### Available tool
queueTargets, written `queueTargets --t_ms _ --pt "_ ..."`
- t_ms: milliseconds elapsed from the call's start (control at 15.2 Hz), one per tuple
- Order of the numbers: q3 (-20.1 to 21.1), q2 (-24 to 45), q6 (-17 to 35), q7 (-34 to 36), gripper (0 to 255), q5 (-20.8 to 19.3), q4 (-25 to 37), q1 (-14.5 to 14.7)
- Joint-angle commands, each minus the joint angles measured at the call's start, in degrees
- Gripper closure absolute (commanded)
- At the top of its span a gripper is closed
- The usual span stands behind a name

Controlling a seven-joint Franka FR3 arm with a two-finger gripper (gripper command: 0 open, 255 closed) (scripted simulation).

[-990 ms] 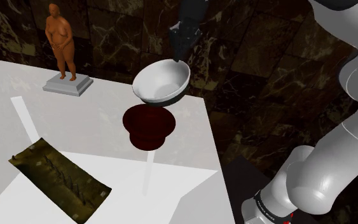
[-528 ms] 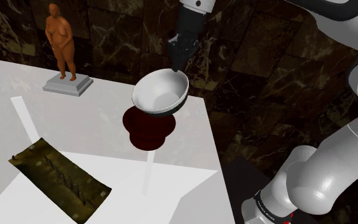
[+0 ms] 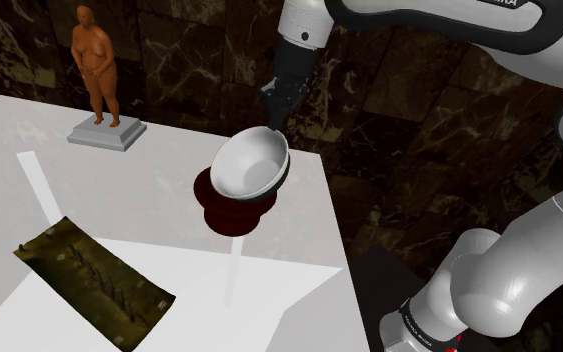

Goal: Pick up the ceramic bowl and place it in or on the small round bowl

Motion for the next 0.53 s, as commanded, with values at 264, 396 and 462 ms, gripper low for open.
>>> queueTargets --t_ms 264,396,462 --pt "0.0 -0.8 4.8 0.0 255 0.2 -5.8 0.2" --pt "-0.1 -1.0 6.4 0.0 255 0.2 -7.5 0.3" --pt "-0.2 -1.1 7.2 0.0 255 0.2 -8.4 0.4"
